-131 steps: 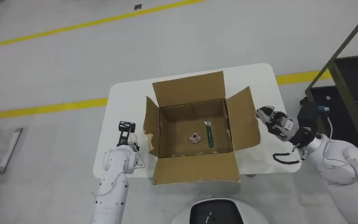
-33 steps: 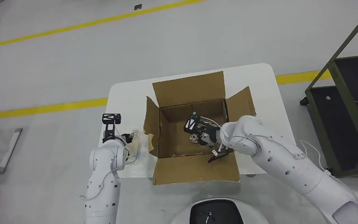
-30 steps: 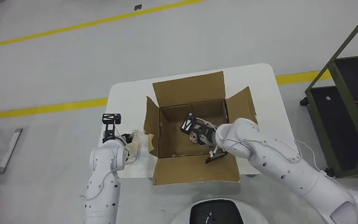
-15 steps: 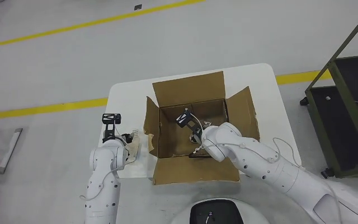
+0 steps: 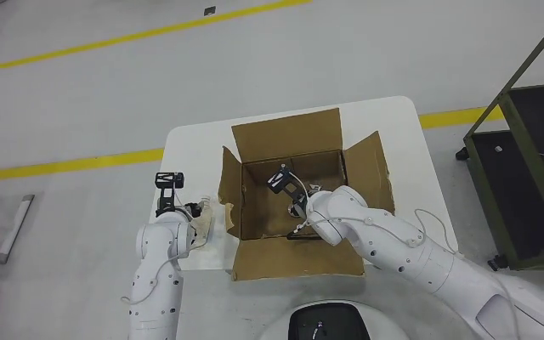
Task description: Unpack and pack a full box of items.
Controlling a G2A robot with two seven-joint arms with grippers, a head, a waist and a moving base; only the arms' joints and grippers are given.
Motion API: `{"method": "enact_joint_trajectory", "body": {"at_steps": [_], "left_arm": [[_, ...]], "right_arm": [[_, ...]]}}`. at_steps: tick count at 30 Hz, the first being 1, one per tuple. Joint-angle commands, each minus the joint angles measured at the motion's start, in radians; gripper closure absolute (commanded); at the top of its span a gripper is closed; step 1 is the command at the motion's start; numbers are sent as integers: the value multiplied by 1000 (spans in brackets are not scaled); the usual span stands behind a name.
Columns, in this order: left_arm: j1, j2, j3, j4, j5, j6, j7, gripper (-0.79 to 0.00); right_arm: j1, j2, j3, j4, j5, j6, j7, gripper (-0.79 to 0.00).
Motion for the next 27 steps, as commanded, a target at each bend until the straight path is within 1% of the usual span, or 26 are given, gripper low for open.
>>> {"method": "enact_joint_trajectory", "body": {"at_steps": [1,17,20,22,23,24,25,26,27], "left_arm": [[0,0,0,0,0,0,0,-785],[0,0,0,0,0,0,0,-785],[0,0,0,0,0,0,0,-785],[0,0,0,0,0,0,0,-785],[0,0,0,0,0,0,0,-785],[0,0,0,0,0,0,0,-785],[0,0,0,0,0,0,0,-785],[0,0,0,0,0,0,0,-785],[0,0,0,0,0,0,0,-785]], "right_arm": [[0,0,0,0,0,0,0,0],[0,0,0,0,0,0,0,0],[-18,2,12,-5,-17,-22,-41,0],[-20,1,19,-12,-39,-23,-37,0],[-22,-1,17,-22,-41,-34,-33,-58],[-20,-3,13,-23,-54,-45,-22,-65],[-18,-6,5,-24,-69,-52,-12,-120],[-16,-9,1,-19,-76,-51,0,-203],[-11,-14,-6,-14,-87,-55,10,-268]]}}
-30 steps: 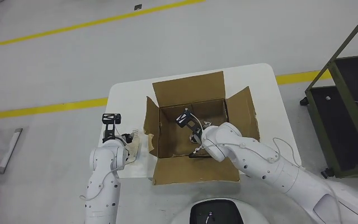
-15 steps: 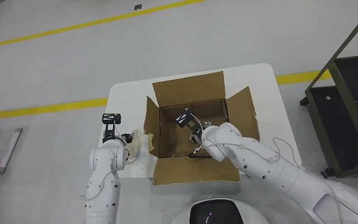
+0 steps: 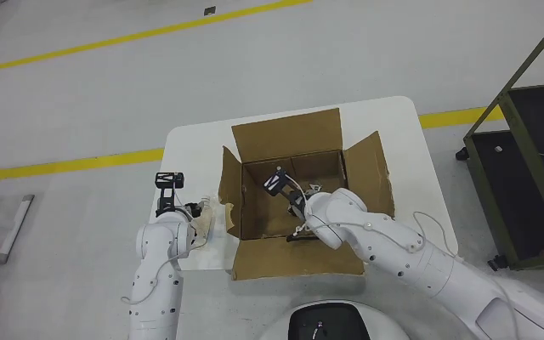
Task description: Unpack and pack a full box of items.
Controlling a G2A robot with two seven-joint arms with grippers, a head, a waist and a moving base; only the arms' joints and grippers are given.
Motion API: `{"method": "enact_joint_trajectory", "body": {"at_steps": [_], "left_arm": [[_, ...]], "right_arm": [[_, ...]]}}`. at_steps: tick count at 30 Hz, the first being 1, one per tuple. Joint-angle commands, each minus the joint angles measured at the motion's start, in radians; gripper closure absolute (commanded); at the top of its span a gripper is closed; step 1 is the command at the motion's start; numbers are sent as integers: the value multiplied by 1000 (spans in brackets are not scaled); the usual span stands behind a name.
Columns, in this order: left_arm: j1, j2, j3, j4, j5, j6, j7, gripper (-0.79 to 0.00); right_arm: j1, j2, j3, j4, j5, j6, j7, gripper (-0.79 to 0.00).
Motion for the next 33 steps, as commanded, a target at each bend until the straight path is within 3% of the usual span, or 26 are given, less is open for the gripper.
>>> {"method": "enact_joint_trajectory", "body": {"at_steps": [1,5,33], "left_arm": [[0,0,0,0,0,0,0,-785],[0,0,0,0,0,0,0,-785],[0,0,0,0,0,0,0,-785]], "right_arm": [[8,-9,-12,13,-13,-8,15,-283],[24,-30,-23,68,-13,-19,7,-354],[96,-162,-64,411,30,-117,-20,-354]]}}
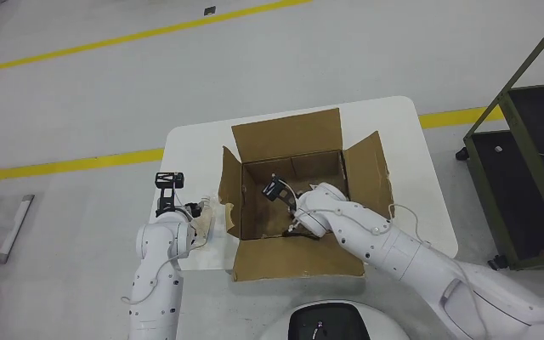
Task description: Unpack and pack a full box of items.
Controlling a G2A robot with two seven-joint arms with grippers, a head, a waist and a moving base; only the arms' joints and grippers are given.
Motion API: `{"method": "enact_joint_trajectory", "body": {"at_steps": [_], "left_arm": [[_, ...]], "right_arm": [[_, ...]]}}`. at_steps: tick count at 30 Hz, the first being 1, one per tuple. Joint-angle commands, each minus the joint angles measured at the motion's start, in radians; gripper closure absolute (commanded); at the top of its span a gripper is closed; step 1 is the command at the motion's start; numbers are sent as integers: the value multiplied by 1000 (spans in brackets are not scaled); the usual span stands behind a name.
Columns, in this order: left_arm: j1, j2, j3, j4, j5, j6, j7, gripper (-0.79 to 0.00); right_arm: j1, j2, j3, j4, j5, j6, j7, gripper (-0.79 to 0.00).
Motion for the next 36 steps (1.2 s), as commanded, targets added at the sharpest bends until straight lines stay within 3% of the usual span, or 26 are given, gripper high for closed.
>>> {"method": "enact_joint_trajectory", "body": {"at_steps": [1,18,36], "left_arm": [[0,0,0,0,0,0,0,-785],[0,0,0,0,0,0,0,-785],[0,0,0,0,0,0,0,-785]], "right_arm": [[1,-8,1,15,10,-3,-5,-357],[12,-65,6,115,-9,-11,-25,-360],[8,-96,42,182,-34,-30,-41,-348]]}}
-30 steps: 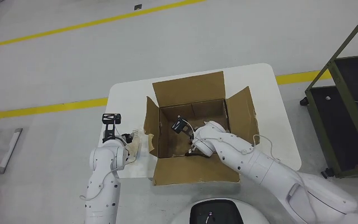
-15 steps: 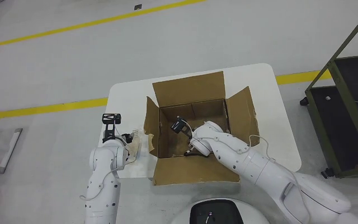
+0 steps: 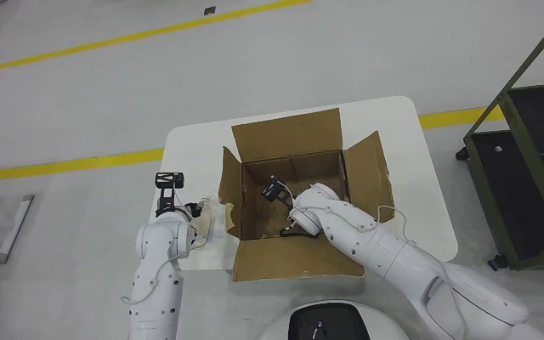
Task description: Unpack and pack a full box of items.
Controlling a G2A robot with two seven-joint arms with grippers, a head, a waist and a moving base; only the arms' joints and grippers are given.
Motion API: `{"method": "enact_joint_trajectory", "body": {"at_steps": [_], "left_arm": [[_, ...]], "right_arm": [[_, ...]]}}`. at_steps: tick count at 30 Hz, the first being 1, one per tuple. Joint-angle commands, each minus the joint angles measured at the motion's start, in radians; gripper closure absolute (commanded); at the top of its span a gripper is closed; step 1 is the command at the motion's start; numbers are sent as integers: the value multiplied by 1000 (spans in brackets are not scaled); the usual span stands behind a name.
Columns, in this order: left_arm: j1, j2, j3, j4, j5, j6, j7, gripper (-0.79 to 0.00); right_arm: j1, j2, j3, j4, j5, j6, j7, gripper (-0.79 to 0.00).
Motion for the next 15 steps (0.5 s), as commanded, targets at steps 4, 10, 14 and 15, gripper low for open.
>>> {"method": "enact_joint_trajectory", "body": {"at_steps": [4,10,14,15], "left_arm": [[0,0,0,0,0,0,0,-785],[0,0,0,0,0,0,0,-785],[0,0,0,0,0,0,0,-785],[0,0,0,0,0,0,0,-785]], "right_arm": [[-1,-8,6,15,-8,-6,-4,-345],[1,-18,16,30,-18,-12,-4,-323],[3,-24,22,41,-25,-18,2,-274],[3,-26,23,43,-27,-20,3,-274]]}}
